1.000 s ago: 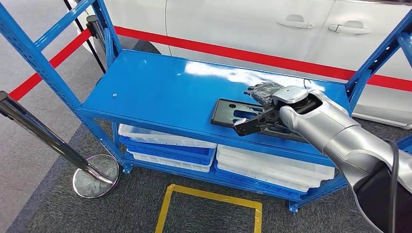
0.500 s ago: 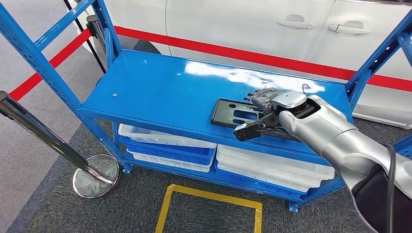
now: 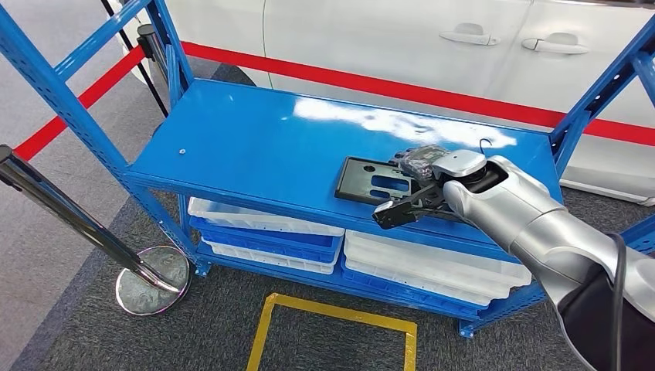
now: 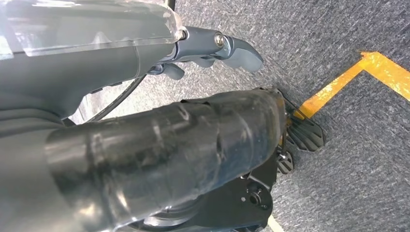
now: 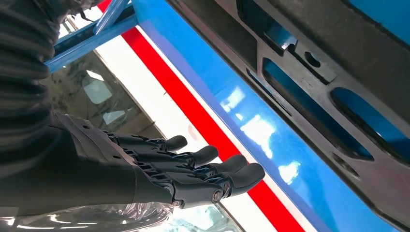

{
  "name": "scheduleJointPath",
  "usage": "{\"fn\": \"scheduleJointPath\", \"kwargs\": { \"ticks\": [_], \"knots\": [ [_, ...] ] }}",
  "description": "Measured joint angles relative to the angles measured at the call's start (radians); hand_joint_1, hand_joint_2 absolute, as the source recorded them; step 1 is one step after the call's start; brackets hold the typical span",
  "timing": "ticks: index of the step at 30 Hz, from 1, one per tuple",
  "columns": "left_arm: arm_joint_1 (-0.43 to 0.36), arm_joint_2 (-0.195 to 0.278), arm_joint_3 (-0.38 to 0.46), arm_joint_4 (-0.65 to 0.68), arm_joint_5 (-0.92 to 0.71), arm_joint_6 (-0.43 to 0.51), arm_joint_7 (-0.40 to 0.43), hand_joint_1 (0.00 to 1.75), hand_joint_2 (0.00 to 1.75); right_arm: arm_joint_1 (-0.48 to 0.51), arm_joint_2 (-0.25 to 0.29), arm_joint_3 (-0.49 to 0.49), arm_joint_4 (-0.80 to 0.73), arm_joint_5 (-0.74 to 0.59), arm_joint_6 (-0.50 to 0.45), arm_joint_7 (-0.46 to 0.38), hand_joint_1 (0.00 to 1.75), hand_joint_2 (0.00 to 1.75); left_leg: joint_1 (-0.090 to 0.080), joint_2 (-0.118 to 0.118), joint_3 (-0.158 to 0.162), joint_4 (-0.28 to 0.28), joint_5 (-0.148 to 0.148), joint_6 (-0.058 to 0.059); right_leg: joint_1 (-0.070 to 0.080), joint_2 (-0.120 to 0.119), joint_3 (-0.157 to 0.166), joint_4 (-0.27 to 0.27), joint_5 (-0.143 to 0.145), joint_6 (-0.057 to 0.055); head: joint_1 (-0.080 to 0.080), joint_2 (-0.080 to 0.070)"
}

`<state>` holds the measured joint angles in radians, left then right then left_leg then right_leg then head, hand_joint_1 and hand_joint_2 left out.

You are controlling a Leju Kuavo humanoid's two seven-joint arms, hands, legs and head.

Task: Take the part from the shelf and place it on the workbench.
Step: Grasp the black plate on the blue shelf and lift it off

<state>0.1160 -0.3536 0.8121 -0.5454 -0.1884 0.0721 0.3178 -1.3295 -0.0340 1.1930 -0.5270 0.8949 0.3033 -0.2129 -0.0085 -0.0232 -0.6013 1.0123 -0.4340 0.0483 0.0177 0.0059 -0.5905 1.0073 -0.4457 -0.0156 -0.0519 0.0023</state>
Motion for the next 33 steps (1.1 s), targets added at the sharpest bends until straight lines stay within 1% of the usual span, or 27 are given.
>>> {"fn": "scheduleJointPath", "kwargs": {
  "ticks": [23, 33],
  "knots": [
    [0.011, 0.001, -0.037, -0.019, 0.040, 0.016, 0.017, 0.00, 0.00, 0.001, 0.001, 0.004, 0.005, 0.004, 0.020, 0.001, 0.00, 1.75, 0.000, 0.000, 0.000, 0.000, 0.000, 0.000, 0.000, 0.000, 0.000, 0.000, 0.000, 0.000, 0.000, 0.000],
    [0.016, 0.001, -0.043, -0.032, 0.028, 0.020, 0.019, 0.00, 0.00, 0.022, 0.002, 0.006, 0.016, -0.005, 0.010, 0.000, 0.00, 1.75, 0.000, 0.000, 0.000, 0.000, 0.000, 0.000, 0.000, 0.000, 0.000, 0.000, 0.000, 0.000, 0.000, 0.000]
  ]
}}
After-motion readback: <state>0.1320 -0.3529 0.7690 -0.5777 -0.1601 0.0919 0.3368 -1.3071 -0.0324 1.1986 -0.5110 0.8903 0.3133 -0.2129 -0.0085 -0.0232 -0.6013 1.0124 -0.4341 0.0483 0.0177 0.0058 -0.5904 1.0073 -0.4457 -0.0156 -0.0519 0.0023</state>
